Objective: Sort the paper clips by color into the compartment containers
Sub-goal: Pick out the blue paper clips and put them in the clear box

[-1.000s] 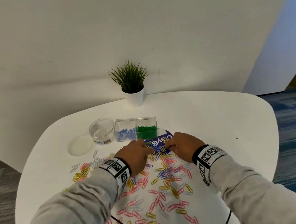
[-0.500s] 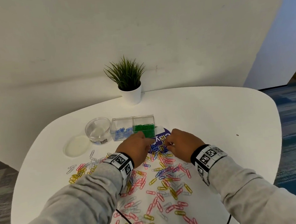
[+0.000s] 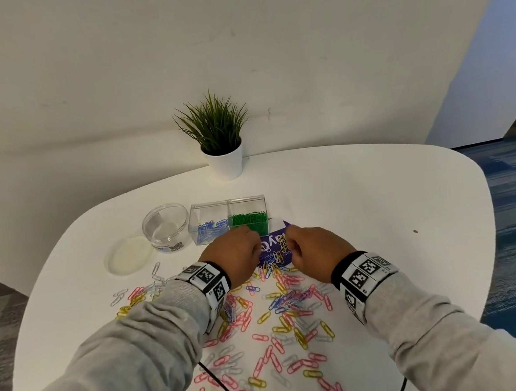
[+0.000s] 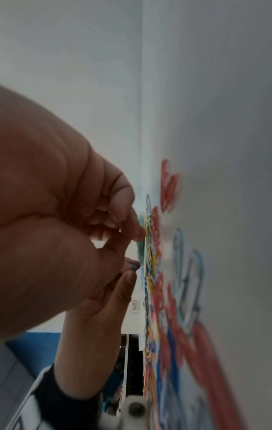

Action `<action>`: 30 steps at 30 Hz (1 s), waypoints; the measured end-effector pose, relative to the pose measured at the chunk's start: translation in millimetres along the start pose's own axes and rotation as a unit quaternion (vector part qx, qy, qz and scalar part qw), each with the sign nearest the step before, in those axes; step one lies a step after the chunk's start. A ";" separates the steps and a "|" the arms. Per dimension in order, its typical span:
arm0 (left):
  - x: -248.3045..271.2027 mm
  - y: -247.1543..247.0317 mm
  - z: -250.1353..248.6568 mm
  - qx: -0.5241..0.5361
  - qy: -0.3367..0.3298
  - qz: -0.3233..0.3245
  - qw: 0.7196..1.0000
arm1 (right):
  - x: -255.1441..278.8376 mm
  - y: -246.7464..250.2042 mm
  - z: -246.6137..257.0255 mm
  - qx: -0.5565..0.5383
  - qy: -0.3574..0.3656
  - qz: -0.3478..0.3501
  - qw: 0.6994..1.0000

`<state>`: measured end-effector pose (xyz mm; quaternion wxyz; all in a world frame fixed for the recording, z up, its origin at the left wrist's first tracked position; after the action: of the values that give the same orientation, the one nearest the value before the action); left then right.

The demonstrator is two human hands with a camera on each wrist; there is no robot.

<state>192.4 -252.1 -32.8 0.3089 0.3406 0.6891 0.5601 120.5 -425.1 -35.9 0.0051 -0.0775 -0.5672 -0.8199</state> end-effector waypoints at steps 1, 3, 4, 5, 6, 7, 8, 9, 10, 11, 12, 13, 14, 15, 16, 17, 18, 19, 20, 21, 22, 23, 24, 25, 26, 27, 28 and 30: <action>1.3 1.2 0.5 0.006 0.007 -0.004 1.000 | 0.6 -0.1 0.6 -0.001 0.007 0.008 1.000; 5.0 1.7 2.1 0.029 0.023 0.001 0.999 | 1.5 -3.3 2.6 0.020 0.029 0.044 0.998; 6.6 1.1 3.0 0.037 0.024 0.008 0.999 | 1.5 -5.3 3.3 0.033 0.036 0.063 0.997; 7.6 -1.0 4.6 0.036 0.022 0.021 0.999 | 1.3 -6.0 3.9 0.044 0.037 0.073 0.996; 8.6 -2.8 5.4 0.029 0.024 0.036 0.999 | 1.0 -5.6 3.6 0.050 0.035 0.070 0.996; 9.1 -3.9 6.0 0.023 0.026 0.041 0.999 | 0.6 -4.1 3.6 0.053 0.030 0.059 0.996; 9.2 -4.6 6.2 0.019 0.025 0.044 0.999 | 0.1 -2.6 3.6 0.051 0.024 0.045 0.997; 8.5 -5.7 6.6 0.012 0.018 0.039 0.999 | 0.0 -1.5 3.6 0.045 0.017 0.035 0.998; 8.1 -5.9 6.1 0.003 0.012 0.034 0.999 | 0.3 -1.1 3.9 0.038 0.012 0.031 0.999; 7.4 -6.7 6.1 -0.004 0.005 0.028 1.000 | 0.3 -1.2 4.4 0.030 0.008 0.032 0.999; 7.1 -6.7 6.0 -0.008 0.000 0.024 1.000 | 0.2 -1.6 5.2 0.023 0.007 0.036 0.999; 7.0 -7.4 6.3 -0.010 -0.007 0.025 1.000 | 0.3 -1.9 6.2 0.014 0.010 0.042 0.999; 7.0 -7.4 5.8 -0.014 -0.012 0.031 0.999 | 0.8 -1.8 7.6 0.009 0.017 0.048 0.999; 7.1 -7.4 5.2 -0.019 -0.017 0.038 0.999 | 1.2 -2.2 8.8 0.007 0.025 0.052 0.998; 7.5 -6.9 4.2 -0.023 -0.021 0.045 0.998 | 1.5 -2.8 9.6 0.006 0.030 0.053 0.998; 7.9 -6.0 3.5 -0.025 -0.024 0.045 0.998 | 0.8 -3.4 9.8 0.005 0.033 0.051 0.998; 8.6 -4.9 2.3 -0.024 -0.025 0.043 0.998 | 0.3 -4.6 9.2 0.007 0.031 0.051 0.998; 9.4 -4.5 1.4 -0.019 -0.024 0.037 0.999 | -1.2 -5.8 8.5 0.011 0.028 0.053 0.998; 10.2 -4.1 0.2 -0.013 -0.021 0.032 0.999 | -2.1 -6.7 7.9 0.015 0.025 0.059 0.998; 10.9 -4.9 -0.2 -0.009 -0.021 0.027 0.999 | -3.0 -7.5 7.8 0.019 0.025 0.068 0.997; 12.2 -5.5 -1.3 -0.005 -0.022 0.025 0.999 | -3.3 -8.4 8.0 0.024 0.026 0.074 0.997; 12.8 -6.6 -1.7 -0.003 -0.023 0.021 1.000 | -3.9 -8.7 7.8 0.028 0.028 0.076 0.996; 13.6 -7.3 -2.3 -0.002 -0.025 0.017 1.000 | -3.6 -9.0 7.6 0.028 0.029 0.076 0.996; 14.4 -8.0 -2.2 -0.001 -0.026 0.011 1.000 | -2.8 -9.3 7.0 0.026 0.029 0.073 0.997; 15.2 -7.5 -1.7 0.000 -0.023 0.007 1.000 | -2.4 -9.3 6.3 0.024 0.029 0.069 0.997; 16.2 -6.8 -0.8 0.003 -0.018 0.003 1.000 | -1.7 -8.9 5.6 0.022 0.029 0.066 0.997; 17.4 -5.7 0.2 0.007 -0.010 0.001 1.000 | -0.7 -8.5 5.3 0.022 0.027 0.066 0.997; 20.9 -4.3 2.8 0.010 0.009 0.003 1.000 | 0.2 -8.1 5.6 0.018 0.025 0.066 0.997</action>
<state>182.1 -234.1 -38.5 0.2975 0.3412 0.6961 0.5573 120.2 -417.0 -41.4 0.0748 -0.0945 -0.5750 -0.8092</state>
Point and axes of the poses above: each hand's wrist, its own x-axis away from the middle knuckle, its own y-axis out of the back of the hand, z = x × y, the point moved 3 cm from there along -x, towards the middle knuckle, and after that the axes turned 8 degrees about -y, right-handed, at the moved point
